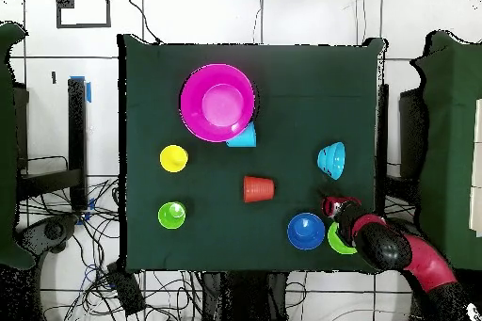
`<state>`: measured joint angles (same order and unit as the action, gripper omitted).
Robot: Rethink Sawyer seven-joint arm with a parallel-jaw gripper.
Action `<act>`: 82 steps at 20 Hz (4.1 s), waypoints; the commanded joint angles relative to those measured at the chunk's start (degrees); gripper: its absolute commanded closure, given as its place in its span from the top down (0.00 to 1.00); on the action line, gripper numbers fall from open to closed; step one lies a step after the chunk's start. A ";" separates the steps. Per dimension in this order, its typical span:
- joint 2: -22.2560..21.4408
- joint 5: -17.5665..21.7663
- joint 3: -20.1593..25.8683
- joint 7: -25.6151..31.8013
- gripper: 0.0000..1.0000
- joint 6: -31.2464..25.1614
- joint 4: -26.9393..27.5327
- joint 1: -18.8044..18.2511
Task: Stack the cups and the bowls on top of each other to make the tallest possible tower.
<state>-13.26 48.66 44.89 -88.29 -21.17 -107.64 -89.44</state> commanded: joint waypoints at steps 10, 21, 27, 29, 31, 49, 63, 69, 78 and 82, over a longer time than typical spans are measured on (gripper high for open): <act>3.06 -7.01 3.63 0.77 1.00 -7.17 -6.28 2.87; -3.38 -7.55 -1.17 1.66 1.00 -9.42 -5.43 6.76; -1.23 -4.79 -1.76 8.88 1.00 -10.29 -0.06 5.06; -0.26 -4.82 -1.49 12.06 1.00 -12.37 1.90 4.21; 0.54 -4.90 -1.10 14.49 1.00 -14.15 3.33 3.44; 2.15 -3.16 1.79 19.88 1.00 -18.47 6.36 0.27; 11.40 -3.00 6.00 33.43 1.00 -19.45 12.14 -4.54; 13.20 -4.56 5.97 35.43 1.00 -19.22 13.17 -5.20; 7.82 -7.84 2.45 28.64 1.00 -23.32 12.56 -2.06; 7.06 -7.99 2.47 27.66 1.00 -23.71 11.71 -2.57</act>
<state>-4.44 41.01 49.96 -70.52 -38.31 -101.73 -95.28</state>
